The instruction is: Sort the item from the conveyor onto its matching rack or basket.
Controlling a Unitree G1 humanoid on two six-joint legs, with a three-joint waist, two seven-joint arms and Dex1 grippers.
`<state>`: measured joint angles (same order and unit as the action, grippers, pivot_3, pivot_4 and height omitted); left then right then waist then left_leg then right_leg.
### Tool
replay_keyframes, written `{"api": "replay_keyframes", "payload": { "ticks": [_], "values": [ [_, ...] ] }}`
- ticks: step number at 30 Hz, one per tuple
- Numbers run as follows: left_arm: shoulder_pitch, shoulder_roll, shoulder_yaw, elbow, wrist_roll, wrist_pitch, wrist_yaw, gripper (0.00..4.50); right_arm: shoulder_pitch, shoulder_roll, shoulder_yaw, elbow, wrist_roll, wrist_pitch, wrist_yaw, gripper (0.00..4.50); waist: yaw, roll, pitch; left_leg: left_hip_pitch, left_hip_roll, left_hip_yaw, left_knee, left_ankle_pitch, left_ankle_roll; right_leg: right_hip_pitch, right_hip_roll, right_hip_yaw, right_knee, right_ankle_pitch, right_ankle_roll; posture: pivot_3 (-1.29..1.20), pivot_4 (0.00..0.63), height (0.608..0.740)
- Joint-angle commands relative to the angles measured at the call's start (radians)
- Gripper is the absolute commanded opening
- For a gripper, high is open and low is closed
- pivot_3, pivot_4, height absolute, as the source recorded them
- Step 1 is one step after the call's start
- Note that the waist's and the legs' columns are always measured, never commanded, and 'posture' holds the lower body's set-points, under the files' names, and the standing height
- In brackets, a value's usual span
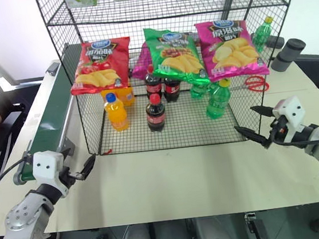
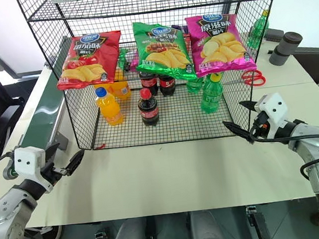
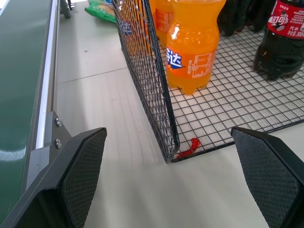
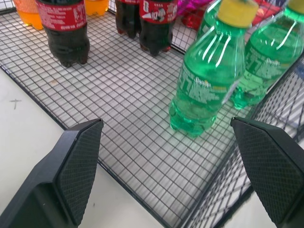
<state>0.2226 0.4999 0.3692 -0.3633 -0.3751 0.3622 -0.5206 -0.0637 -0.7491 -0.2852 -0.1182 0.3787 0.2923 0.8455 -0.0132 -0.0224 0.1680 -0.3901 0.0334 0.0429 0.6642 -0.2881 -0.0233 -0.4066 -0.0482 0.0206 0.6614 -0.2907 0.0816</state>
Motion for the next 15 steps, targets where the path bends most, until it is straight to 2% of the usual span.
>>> {"api": "replay_keyframes", "payload": {
  "ticks": [1,15],
  "values": [
    [-0.004,0.01,0.021,-0.011,-0.002,-0.009,0.007,4.5,-0.016,-0.004,-0.014,-0.049,0.022,0.017,-0.011,4.48,0.0,0.0,0.0,0.0,0.0,0.0,0.0,0.0,0.0,0.0,0.0,0.0,0.0,0.0,0.0,0.0,0.15,0.734],
    [0.003,0.013,0.019,-0.024,-0.01,-0.009,0.002,4.5,-0.006,0.0,-0.019,-0.027,0.016,-0.001,0.004,4.48,0.0,0.0,0.0,0.0,0.0,0.0,0.0,0.0,0.0,0.0,0.0,0.0,0.0,0.0,0.0,0.0,0.15,0.734]
  ]
}}
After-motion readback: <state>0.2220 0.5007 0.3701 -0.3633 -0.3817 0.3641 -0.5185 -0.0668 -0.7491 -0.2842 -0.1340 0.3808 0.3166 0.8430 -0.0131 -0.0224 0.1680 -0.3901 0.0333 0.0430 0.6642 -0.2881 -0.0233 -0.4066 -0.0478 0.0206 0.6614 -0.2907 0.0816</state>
